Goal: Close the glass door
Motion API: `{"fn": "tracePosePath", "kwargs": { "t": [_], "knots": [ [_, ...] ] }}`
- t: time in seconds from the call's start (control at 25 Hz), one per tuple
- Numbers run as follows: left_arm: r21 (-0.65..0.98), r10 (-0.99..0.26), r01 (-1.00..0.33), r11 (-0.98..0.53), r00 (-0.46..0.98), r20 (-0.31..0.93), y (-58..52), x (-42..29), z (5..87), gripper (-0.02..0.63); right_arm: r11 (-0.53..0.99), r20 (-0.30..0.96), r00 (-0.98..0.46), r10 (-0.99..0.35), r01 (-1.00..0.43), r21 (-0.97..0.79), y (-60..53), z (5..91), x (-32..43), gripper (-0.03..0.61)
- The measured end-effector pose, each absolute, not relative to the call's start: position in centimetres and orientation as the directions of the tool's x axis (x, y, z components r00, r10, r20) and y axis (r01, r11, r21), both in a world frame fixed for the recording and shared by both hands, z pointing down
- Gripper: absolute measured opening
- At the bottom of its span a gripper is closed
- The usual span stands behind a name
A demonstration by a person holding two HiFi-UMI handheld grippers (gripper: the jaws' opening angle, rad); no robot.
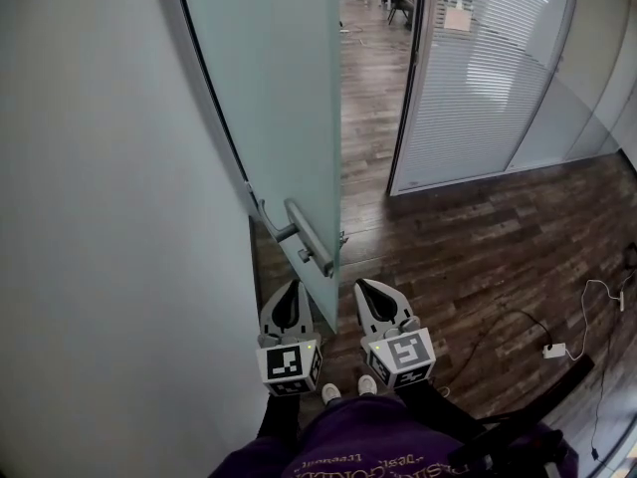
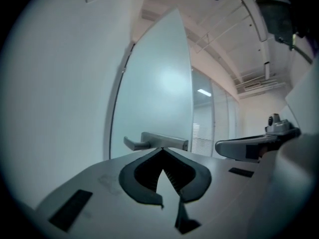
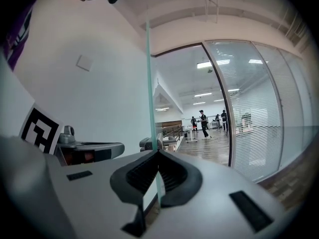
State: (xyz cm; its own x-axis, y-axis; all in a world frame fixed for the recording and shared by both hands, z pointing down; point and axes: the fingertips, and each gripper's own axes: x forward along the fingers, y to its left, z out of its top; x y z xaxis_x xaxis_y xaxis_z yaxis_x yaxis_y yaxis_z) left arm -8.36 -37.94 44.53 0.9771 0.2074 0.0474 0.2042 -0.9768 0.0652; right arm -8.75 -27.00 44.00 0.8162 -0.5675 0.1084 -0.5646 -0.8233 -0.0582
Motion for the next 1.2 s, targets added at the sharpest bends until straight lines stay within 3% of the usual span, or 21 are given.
{"fn": "tracePosePath", "kwargs": {
  "t": [0.08, 0.2, 0.36, 0.48, 0.8, 1.04, 1.2],
  "knots": [
    [0.019, 0.292, 0.292, -0.956, 0.956, 0.002, -37.5, -8.0, 43.5, 0.002, -0.822, 0.104, 0.816, -0.569, -0.566, -0.061, -26.9, 43.9, -8.8, -0.003],
    [-0.053, 0.319, 0.319, -0.946, 0.948, 0.006, -38.1, -7.3, 42.5, 0.002, -0.823, 0.107, 0.816, -0.568, -0.564, -0.069, -26.6, 44.0, -8.8, -0.003],
    [-0.228, 0.317, 0.325, -0.918, 0.946, 0.069, -39.6, -5.9, 43.9, 0.005, -0.819, 0.104, 0.812, -0.574, -0.57, -0.068, -26.7, 44.1, -9.0, -0.003],
    [-0.345, 0.317, 0.338, -0.876, 0.941, 0.119, -40.6, -4.2, 45.2, 0.049, -0.822, 0.112, 0.815, -0.569, -0.565, -0.067, -26.9, 44.8, -8.7, -0.003],
    [-0.495, 0.222, 0.289, -0.819, 0.956, 0.19, -42.1, -1.3, 46.5, 0.064, -0.813, 0.108, 0.805, -0.583, -0.577, -0.08, -27.3, 44.8, -8.9, -0.004],
    [-0.747, 0.224, 0.405, -0.528, 0.914, 0.338, -42.6, 0.8, 47.9, 0.097, -0.813, 0.122, 0.803, -0.583, -0.577, -0.083, -27.8, 44.6, -9.0, -0.003],
    [-0.848, 0.178, 0.399, -0.349, 0.917, 0.358, -42.9, 2.1, 48.7, 0.097, -0.805, 0.12, 0.796, -0.594, -0.588, -0.082, -28.3, 44.8, -9.0, -0.003]
  ]
}}
